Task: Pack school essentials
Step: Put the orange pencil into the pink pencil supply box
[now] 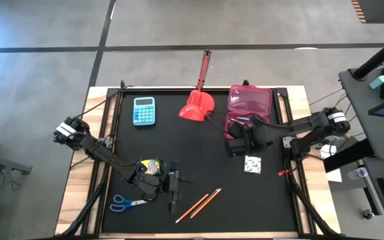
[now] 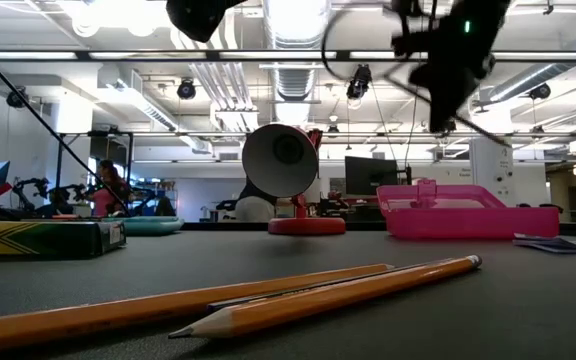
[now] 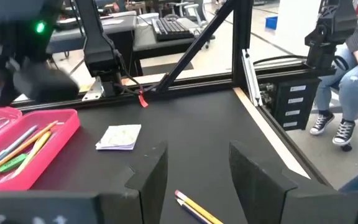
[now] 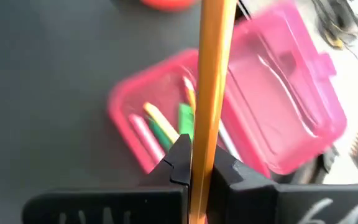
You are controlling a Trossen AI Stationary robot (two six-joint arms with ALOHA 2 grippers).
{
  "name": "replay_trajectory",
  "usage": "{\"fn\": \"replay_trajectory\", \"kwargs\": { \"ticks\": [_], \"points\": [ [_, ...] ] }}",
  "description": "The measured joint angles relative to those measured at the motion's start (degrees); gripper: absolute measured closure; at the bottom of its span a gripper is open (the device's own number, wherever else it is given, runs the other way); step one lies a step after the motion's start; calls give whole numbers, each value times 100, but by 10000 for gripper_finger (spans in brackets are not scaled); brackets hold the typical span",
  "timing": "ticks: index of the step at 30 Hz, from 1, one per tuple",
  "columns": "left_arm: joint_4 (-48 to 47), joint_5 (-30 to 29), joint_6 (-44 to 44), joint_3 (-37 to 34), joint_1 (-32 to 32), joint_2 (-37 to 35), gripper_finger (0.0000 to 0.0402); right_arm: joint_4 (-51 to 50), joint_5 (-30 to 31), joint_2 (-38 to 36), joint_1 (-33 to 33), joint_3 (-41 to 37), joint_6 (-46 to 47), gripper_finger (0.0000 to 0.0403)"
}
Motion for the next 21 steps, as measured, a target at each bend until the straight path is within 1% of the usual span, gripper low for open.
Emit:
{"fn": "replay_trajectory", "kwargs": {
  "ticks": [6, 9, 12, 15, 17, 21],
  "points": [
    [15, -13, 16, 0, 6, 16, 249, 124, -199, -11, -926, -886, -491, 395],
    [13, -13, 16, 0, 6, 16, 249, 665, -407, -19, -1325, -1299, -1071, 395],
    [11, -13, 19, 0, 6, 15, 249, 1506, -739, -13, -1591, -1690, -1833, 395],
    [11, -13, 21, 0, 6, 14, 249, 2130, -875, -13, -1833, -1969, -2256, 395],
    [5, -13, 23, 0, 6, 14, 249, 2373, -888, -13, -1943, -2079, -2397, 394],
    [-9, -11, 71, 0, 8, 14, 249, 2410, -906, -13, -2050, -2100, -2547, 393]
  ]
}}
